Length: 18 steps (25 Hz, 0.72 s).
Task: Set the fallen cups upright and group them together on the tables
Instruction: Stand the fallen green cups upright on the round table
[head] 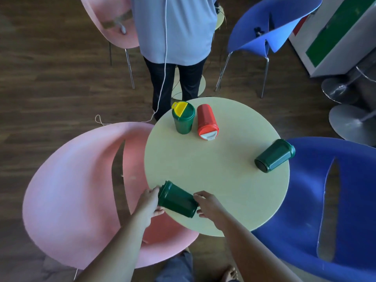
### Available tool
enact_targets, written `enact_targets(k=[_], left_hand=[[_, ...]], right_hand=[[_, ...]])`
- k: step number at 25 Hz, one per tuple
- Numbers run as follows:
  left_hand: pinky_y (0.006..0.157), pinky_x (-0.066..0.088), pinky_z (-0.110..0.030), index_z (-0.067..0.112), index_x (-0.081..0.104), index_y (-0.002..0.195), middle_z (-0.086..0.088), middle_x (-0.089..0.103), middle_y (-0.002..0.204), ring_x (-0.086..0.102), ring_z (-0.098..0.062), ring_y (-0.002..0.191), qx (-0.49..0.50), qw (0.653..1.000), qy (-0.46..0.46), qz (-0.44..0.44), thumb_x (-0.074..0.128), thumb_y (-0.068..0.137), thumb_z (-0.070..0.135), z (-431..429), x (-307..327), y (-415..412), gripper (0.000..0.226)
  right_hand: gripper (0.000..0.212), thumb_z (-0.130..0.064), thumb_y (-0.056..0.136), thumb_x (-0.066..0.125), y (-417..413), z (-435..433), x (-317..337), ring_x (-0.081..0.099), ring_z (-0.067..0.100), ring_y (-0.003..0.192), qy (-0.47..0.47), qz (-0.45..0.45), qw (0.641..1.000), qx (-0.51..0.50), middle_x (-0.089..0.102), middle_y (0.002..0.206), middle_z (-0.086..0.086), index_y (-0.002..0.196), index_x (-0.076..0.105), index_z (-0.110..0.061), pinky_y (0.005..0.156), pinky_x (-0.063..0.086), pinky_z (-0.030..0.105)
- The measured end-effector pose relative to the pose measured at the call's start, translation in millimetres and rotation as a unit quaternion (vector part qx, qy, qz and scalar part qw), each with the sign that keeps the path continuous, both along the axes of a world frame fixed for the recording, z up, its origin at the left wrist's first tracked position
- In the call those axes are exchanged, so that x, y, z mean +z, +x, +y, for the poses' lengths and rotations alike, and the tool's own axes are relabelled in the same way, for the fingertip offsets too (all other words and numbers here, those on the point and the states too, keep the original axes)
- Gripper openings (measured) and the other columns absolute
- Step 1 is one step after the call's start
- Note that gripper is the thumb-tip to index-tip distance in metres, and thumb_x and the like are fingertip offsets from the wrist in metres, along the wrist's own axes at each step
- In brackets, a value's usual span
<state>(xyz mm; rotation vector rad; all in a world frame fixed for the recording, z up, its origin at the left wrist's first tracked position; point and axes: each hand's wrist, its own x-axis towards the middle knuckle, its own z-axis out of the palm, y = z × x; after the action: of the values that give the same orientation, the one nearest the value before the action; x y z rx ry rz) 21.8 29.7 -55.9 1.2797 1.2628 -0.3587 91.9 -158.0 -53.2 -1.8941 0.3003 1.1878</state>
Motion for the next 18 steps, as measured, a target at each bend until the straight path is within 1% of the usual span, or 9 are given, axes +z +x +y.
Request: enact_targets(k=[2, 5, 8, 10, 11, 13, 16, 18], left_hand=[[0.065, 0.060, -0.036, 0.013, 0.058, 0.114, -0.016, 0.066, 0.111, 0.069, -0.031, 0.091, -0.009, 1.000, -0.007, 0.000, 0.047, 0.101, 0.033, 3, -1, 3, 0.026], [0.070, 0.060, -0.038, 0.011, 0.057, 0.108, -0.015, 0.065, 0.109, 0.069, -0.030, 0.095, 0.003, 1.000, -0.014, -0.023, 0.051, 0.100, 0.025, 3, 6, 7, 0.017], [0.075, 0.062, -0.037, 0.009, 0.055, 0.106, -0.016, 0.065, 0.109, 0.069, -0.028, 0.097, -0.011, 0.998, 0.015, -0.054, 0.061, 0.096, 0.028, -4, 16, 20, 0.022], [0.083, 0.061, -0.041, 0.010, 0.055, 0.107, -0.015, 0.065, 0.108, 0.070, -0.027, 0.096, -0.025, 0.996, 0.034, -0.081, 0.066, 0.093, 0.028, -11, 27, 34, 0.025], [0.086, 0.060, -0.043, 0.011, 0.054, 0.109, -0.014, 0.065, 0.108, 0.070, -0.027, 0.096, -0.028, 0.994, 0.035, -0.097, 0.068, 0.091, 0.027, -15, 32, 41, 0.028], [0.089, 0.059, -0.044, 0.012, 0.056, 0.113, -0.011, 0.066, 0.109, 0.069, -0.025, 0.099, -0.039, 0.991, 0.024, -0.125, 0.072, 0.089, 0.025, -23, 42, 54, 0.032], [0.086, 0.060, -0.041, 0.012, 0.069, 0.109, -0.010, 0.074, 0.106, 0.071, -0.026, 0.102, -0.092, 0.983, 0.016, -0.159, 0.072, 0.089, 0.019, -42, 50, 73, 0.021], [0.086, 0.061, -0.042, 0.013, 0.072, 0.106, -0.010, 0.076, 0.103, 0.072, -0.027, 0.101, -0.098, 0.981, 0.032, -0.166, 0.075, 0.086, 0.018, -59, 52, 85, 0.020]], right_hand=[[0.023, -0.032, 0.095, 0.052, 4, 4, -3, 0.061, 0.022, 0.079, 0.005, 0.014, 1.000, -0.015, 0.067, 0.096, 0.008, 0.108, 0.064, -0.017, 0.083, 0.056, 0.038], [0.034, -0.038, 0.090, 0.058, 11, 6, -5, 0.068, 0.023, 0.088, 0.022, 0.032, 0.999, -0.025, 0.071, 0.102, 0.009, 0.110, 0.058, -0.011, 0.091, 0.058, 0.039], [0.051, -0.054, 0.072, 0.065, 21, 0, -2, 0.071, 0.029, 0.101, 0.040, 0.023, 0.999, -0.019, 0.074, 0.104, 0.010, 0.106, 0.055, -0.018, 0.096, 0.056, 0.046], [0.061, -0.060, 0.062, 0.070, 32, -6, 2, 0.070, 0.030, 0.105, 0.064, 0.014, 0.997, -0.031, 0.073, 0.105, 0.012, 0.107, 0.053, -0.021, 0.097, 0.054, 0.049], [0.063, -0.060, 0.062, 0.072, 38, -11, 4, 0.070, 0.030, 0.106, 0.082, 0.010, 0.996, -0.041, 0.073, 0.106, 0.013, 0.108, 0.053, -0.022, 0.098, 0.053, 0.049], [0.061, -0.058, 0.071, 0.075, 51, -20, 10, 0.068, 0.029, 0.109, 0.115, -0.002, 0.992, -0.050, 0.070, 0.111, 0.013, 0.113, 0.051, -0.021, 0.101, 0.051, 0.049], [0.058, -0.060, 0.082, 0.067, 73, -39, 20, 0.061, 0.023, 0.113, 0.136, -0.011, 0.990, -0.041, 0.062, 0.122, 0.006, 0.122, 0.048, -0.021, 0.098, 0.050, 0.044], [0.067, -0.065, 0.080, 0.061, 87, -50, 27, 0.057, 0.018, 0.114, 0.150, -0.001, 0.988, -0.030, 0.058, 0.126, 0.001, 0.128, 0.045, -0.022, 0.096, 0.048, 0.041]])
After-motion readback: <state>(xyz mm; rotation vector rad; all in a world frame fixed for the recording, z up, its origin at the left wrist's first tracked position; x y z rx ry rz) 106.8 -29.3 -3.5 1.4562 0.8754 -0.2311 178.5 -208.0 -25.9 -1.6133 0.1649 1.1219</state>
